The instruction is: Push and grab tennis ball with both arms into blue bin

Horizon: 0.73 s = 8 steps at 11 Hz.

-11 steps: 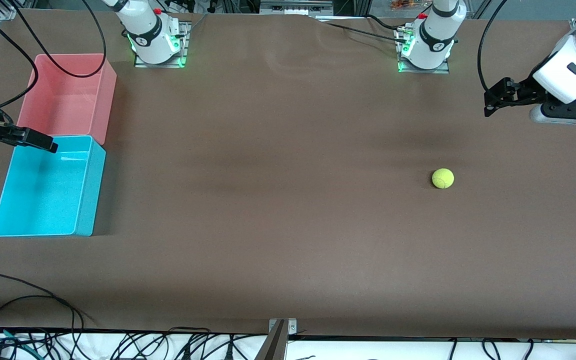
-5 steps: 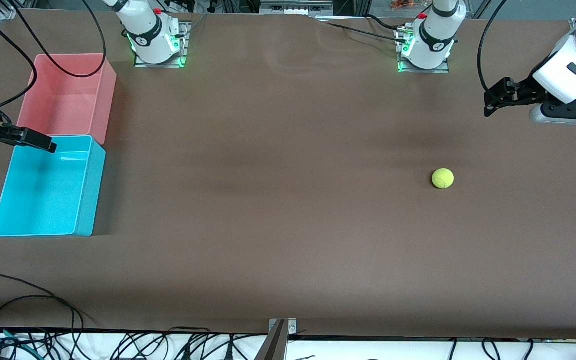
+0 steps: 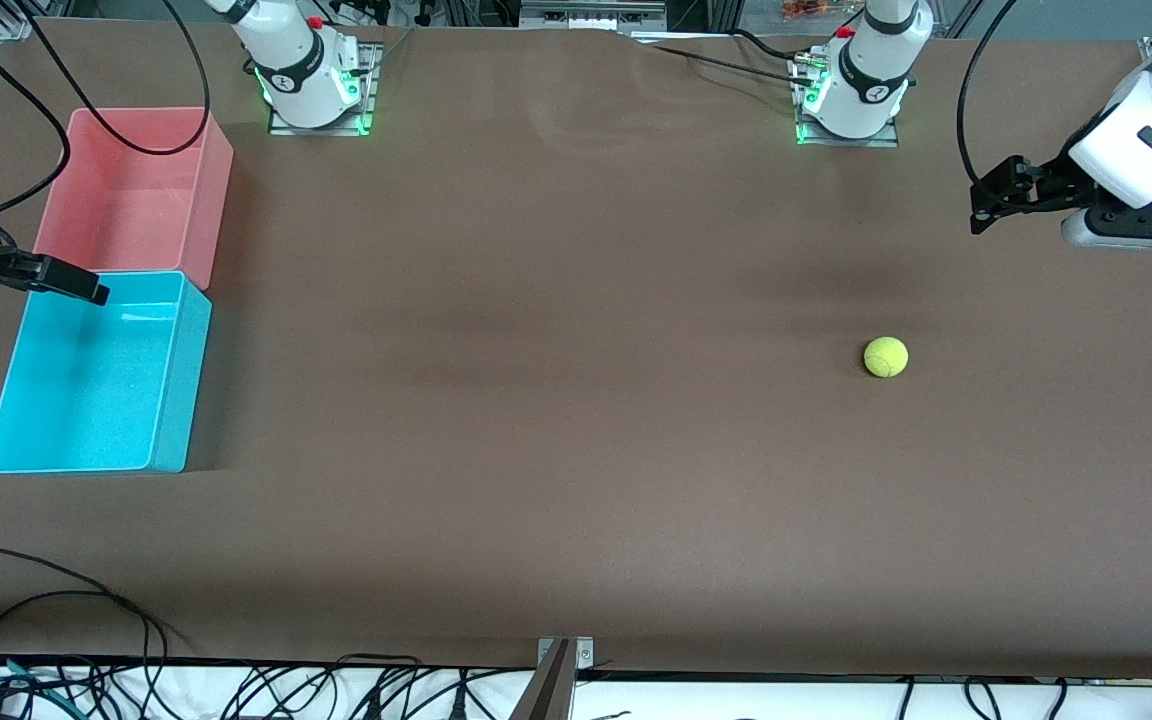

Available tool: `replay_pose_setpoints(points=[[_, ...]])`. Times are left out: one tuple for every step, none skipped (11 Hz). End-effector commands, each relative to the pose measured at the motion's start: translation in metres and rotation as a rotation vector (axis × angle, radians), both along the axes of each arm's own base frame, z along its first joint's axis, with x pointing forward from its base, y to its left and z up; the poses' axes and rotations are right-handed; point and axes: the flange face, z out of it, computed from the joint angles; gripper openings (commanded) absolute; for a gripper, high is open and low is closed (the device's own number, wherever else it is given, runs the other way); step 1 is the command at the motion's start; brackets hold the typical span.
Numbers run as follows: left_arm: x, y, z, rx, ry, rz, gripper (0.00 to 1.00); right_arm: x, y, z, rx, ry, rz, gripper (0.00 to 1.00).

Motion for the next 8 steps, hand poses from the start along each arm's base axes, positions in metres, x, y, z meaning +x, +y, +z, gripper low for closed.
replay_pose_setpoints(points=[[0.0000, 0.0051, 0.0002, 0.013, -0.007, 0.010, 1.00, 0.0010, 0.0000, 0.0024, 0.020, 0.016, -0.011, 1.00], [0.0000, 0.0051, 0.0002, 0.013, -0.007, 0.010, 1.00, 0.0010, 0.0000, 0.0024, 0.020, 0.016, -0.011, 1.00], [0.0001, 0.0060, 0.0002, 0.013, -0.007, 0.012, 1.00, 0.0005, 0.0000, 0.0020, 0.020, 0.021, -0.011, 1.00], [0.0001, 0.0060, 0.0009, 0.012, -0.009, 0.012, 1.00, 0.0001, 0.0010, 0.0024, 0.020, 0.024, -0.012, 1.00], [0.0001, 0.0060, 0.0009, 0.012, -0.009, 0.012, 1.00, 0.0001, 0.0008, 0.0024, 0.019, 0.024, -0.012, 1.00], [0.0001, 0.0060, 0.0009, 0.012, -0.009, 0.012, 1.00, 0.0002, 0.0019, 0.0024, 0.020, 0.024, -0.012, 1.00], [0.0001, 0.0060, 0.0002, 0.013, -0.007, 0.012, 1.00, -0.0001, 0.0008, 0.0023, 0.019, 0.026, -0.012, 1.00], [0.0001, 0.0060, 0.0009, 0.012, -0.009, 0.012, 1.00, -0.0001, 0.0010, 0.0023, 0.020, 0.026, -0.012, 1.00]])
